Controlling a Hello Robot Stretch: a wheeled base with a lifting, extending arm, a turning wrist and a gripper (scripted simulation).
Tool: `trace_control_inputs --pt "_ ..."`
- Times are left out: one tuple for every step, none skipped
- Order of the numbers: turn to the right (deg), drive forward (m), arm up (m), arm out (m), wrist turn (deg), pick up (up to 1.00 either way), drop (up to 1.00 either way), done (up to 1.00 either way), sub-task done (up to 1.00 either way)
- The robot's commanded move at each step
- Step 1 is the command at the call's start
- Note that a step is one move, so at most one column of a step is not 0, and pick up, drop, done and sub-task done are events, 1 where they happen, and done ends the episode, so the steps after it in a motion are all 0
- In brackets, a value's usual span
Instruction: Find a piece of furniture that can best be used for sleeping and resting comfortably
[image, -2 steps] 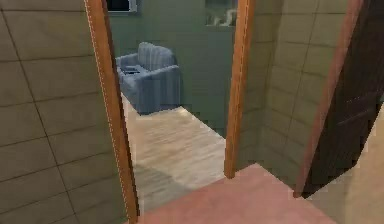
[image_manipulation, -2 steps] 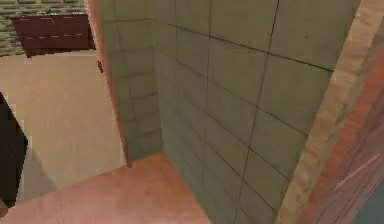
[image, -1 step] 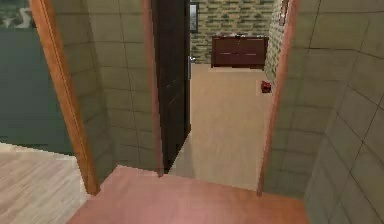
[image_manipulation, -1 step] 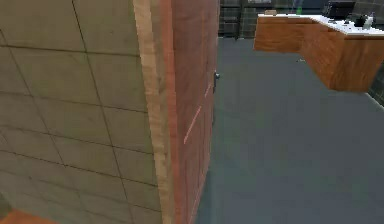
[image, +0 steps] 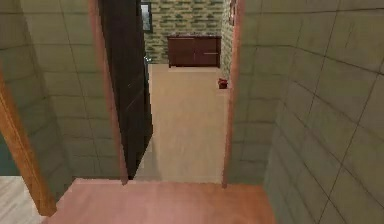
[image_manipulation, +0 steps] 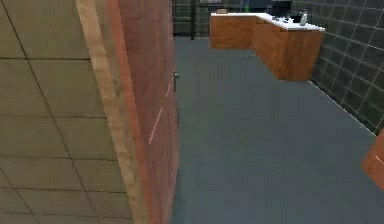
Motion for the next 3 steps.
trace_control_inputs --pt "0.0 1.0 0.0 0.0 0.0 0.0 0.0 0.0 0.0" --pt "3.0 0.0 0.0 0.0 0.0 0.0 0.0 0.0 0.0" --pt "0.0 0.45 0.0 0.0 0.0 0.0 0.0 0.0 0.0"
